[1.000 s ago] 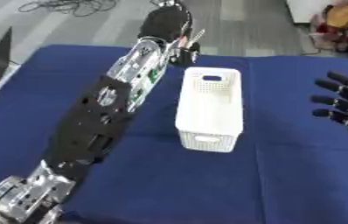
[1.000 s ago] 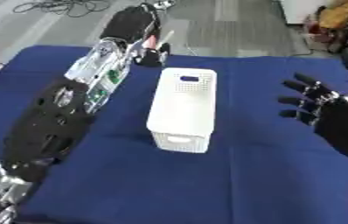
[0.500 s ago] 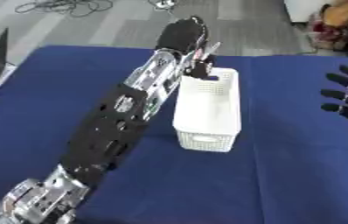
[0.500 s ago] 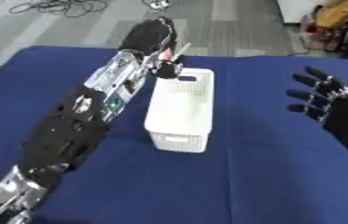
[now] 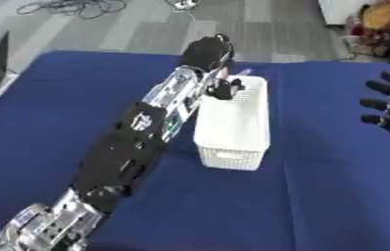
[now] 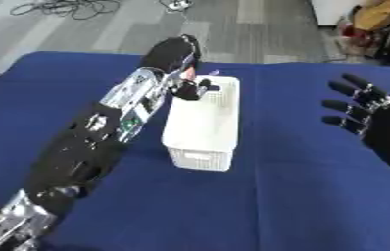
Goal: Pick up objects on the table and place them in the box.
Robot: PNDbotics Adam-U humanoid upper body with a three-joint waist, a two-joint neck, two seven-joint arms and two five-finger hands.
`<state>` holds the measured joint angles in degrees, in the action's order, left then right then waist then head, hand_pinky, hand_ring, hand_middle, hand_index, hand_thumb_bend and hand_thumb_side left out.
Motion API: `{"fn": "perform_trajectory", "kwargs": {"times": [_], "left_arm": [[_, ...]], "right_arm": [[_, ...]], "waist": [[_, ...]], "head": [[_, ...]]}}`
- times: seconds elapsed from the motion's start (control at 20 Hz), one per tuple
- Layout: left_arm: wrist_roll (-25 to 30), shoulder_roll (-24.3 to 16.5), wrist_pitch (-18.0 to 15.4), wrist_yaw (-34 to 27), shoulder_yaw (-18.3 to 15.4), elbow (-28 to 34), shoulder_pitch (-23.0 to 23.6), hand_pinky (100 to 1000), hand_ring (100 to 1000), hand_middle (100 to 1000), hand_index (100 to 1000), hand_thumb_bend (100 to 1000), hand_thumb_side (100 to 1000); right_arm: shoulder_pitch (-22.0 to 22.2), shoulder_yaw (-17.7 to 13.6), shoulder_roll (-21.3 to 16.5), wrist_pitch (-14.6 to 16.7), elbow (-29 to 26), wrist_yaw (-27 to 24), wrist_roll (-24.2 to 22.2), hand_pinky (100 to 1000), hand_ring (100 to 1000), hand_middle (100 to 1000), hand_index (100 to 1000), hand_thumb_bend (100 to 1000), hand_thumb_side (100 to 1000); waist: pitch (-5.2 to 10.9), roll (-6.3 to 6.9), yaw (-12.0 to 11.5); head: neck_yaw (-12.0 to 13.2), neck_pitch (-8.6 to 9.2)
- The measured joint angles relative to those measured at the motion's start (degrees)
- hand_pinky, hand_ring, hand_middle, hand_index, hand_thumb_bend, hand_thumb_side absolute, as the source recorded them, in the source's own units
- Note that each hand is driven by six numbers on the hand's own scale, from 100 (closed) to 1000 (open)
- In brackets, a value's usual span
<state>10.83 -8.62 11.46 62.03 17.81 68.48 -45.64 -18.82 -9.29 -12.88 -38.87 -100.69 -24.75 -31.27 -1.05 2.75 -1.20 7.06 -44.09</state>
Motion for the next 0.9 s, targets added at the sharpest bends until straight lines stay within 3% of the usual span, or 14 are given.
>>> {"fn": "perform_trajectory", "kwargs": {"times": [0.1, 0.3, 0.65, 0.9], "left_arm": [[1.3, 0.2, -1.8, -1.1, 0.2, -0.6, 0.0, 100, 368, 660, 741, 376, 348], [2.6, 0.5, -4.3, -2.9, 0.3, -1.1, 0.1, 100, 460, 752, 793, 394, 369], [2.6, 0.6, -5.4, -3.1, 0.3, -1.3, 0.1, 100, 496, 770, 800, 390, 364], [2.5, 0.6, -5.5, -3.1, 0.3, -1.3, 0.4, 100, 445, 721, 784, 390, 353]], "right_arm": [[0.0, 0.0, 0.0, -0.1, 0.0, -0.1, 0.1, 735, 812, 943, 1000, 556, 1000], [0.0, 0.0, 0.0, -0.2, 0.0, -0.3, 0.2, 735, 812, 943, 1000, 555, 1000], [0.0, 0.0, 0.0, -0.2, 0.0, -0.3, 0.2, 735, 812, 943, 1000, 554, 1000], [0.0, 0.0, 0.0, -0.2, 0.0, -0.2, 0.2, 736, 810, 940, 1000, 554, 1000]], "waist": [[-0.02, 0.0, 0.0], [-0.02, 0.0, 0.0], [-0.02, 0.0, 0.0], [-0.02, 0.01, -0.1]], "head": [[0.0, 0.0], [0.0, 0.0], [0.0, 0.0], [0.0, 0.0]]}}
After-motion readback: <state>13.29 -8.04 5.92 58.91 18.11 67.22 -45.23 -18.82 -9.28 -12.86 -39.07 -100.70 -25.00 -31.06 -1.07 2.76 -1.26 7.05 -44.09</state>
